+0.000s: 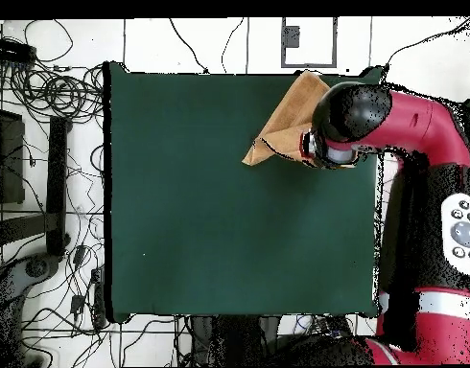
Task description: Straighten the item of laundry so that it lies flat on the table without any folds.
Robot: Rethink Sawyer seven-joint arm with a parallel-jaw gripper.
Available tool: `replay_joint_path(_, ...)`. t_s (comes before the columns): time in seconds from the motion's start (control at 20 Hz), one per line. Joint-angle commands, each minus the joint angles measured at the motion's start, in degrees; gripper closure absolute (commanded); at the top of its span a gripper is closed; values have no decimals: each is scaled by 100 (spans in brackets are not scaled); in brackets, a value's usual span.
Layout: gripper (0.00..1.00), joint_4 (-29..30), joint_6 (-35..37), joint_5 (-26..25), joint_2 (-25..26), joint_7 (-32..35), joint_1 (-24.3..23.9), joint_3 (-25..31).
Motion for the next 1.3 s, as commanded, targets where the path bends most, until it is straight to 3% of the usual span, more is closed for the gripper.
replay_joint_path(0.05, 100, 2139, -154, -170, -997, -1061, 78, -27)
replay_joint_path(0.2, 100, 2580, -660, -303, -1029, -927, 7, -4)
replay_joint_path(0.45, 100, 2900, -1443, -676, -664, -854, -196, 100)
replay_joint_path(1.0, 100, 2943, -2325, -1220, -90, -727, -475, 241)
replay_joint_path(1.3, 100, 3299, -2537, -1327, -255, -622, -569, 267)
